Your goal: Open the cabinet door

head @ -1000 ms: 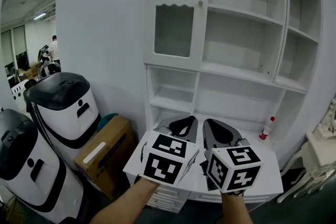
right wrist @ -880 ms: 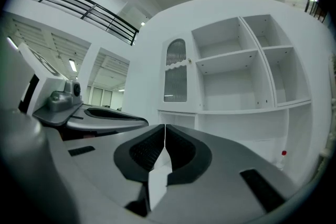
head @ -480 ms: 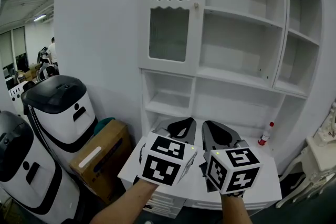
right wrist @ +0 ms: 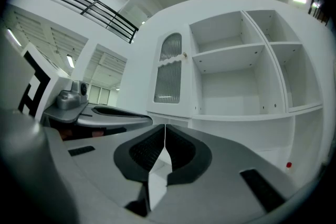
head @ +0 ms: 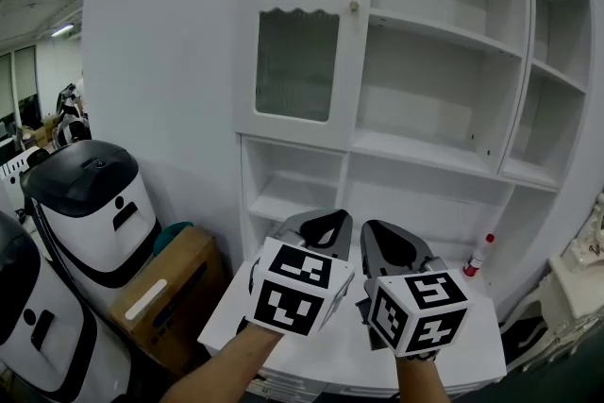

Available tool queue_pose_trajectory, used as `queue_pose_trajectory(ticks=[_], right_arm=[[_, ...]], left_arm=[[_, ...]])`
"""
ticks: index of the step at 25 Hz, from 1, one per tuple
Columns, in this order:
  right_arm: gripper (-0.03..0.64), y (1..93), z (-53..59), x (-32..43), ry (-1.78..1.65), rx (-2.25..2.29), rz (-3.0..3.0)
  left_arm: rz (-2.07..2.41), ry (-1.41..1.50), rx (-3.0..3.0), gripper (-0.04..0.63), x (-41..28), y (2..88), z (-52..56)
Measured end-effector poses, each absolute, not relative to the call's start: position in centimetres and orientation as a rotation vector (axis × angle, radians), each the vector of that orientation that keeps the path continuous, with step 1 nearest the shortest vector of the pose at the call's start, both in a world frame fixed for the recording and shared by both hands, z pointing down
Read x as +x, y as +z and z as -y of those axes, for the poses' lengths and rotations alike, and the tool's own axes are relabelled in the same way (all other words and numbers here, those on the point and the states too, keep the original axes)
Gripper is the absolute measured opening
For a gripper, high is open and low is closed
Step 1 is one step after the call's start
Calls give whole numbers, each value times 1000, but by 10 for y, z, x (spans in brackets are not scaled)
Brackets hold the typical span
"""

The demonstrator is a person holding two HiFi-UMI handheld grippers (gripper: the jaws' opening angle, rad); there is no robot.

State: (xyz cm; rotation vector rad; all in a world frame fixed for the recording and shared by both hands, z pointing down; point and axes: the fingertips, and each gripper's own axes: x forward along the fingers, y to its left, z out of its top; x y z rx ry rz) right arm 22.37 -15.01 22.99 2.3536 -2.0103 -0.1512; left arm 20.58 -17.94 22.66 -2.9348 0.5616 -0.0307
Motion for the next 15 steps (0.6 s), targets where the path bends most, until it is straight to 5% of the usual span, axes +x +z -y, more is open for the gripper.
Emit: queue_pose_trajectory(ticks=[15], right_arm=[[21, 209, 249, 262, -165, 2395, 1934]], left_arm=[[-453, 33, -2945, 12, 249, 201, 274]])
